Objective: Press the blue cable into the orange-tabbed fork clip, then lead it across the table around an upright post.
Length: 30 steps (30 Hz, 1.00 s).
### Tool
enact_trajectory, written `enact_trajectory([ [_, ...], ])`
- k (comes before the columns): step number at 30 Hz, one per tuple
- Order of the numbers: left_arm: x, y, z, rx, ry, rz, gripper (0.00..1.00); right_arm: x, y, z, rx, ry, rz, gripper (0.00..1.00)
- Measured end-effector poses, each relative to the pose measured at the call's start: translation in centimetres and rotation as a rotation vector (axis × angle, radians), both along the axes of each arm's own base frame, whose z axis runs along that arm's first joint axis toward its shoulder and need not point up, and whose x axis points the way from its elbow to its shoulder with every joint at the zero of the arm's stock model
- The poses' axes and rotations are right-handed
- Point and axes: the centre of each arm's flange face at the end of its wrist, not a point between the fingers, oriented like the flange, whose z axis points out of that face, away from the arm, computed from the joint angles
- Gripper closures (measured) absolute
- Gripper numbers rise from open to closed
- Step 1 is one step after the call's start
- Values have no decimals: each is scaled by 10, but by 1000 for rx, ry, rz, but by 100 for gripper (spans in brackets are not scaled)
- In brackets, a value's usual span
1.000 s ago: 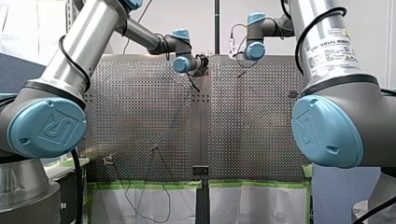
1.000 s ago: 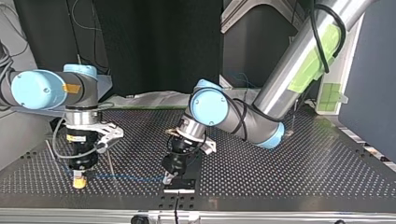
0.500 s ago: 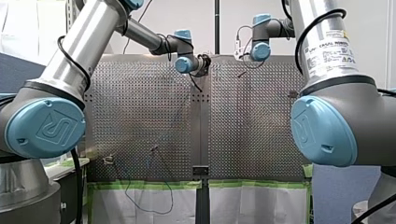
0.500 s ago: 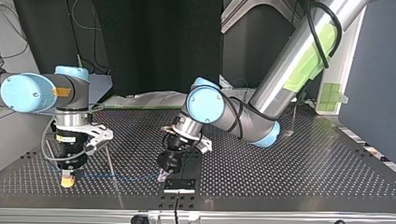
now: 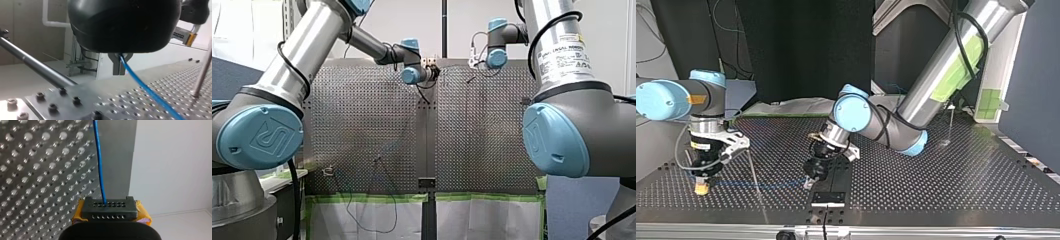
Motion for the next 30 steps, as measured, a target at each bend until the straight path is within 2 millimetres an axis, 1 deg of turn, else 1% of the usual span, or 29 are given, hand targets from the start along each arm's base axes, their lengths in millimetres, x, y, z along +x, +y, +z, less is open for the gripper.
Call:
enact_trajectory([
  [4, 2, -3, -9, 10, 3, 0, 100, -7, -4, -9, 14, 5, -14, 100],
  [7, 5, -5, -16, 17, 4, 1, 100, -11, -8, -20, 32, 11, -21, 100],
  [14, 8, -7, -23, 24, 0, 2, 100, -15, -16, -52, 80, 26, -32, 100],
  [16, 9, -8, -28, 29, 5, 1, 100, -17, -17, -58, 90, 29, -36, 100],
  [20, 11, -13, -47, 56, 20, 0, 100, -20, -19, -70, 110, 37, -41, 100],
  [22, 11, -16, -51, 65, 23, 1, 100, -21, -20, -74, 116, 40, -41, 100],
  [25, 10, -18, -54, 74, 24, 2, 100, -22, -21, -83, 131, 46, -44, 100],
  [30, 6, -22, -56, 91, 20, -2, 100, -26, -19, -110, 176, 60, -51, 100],
])
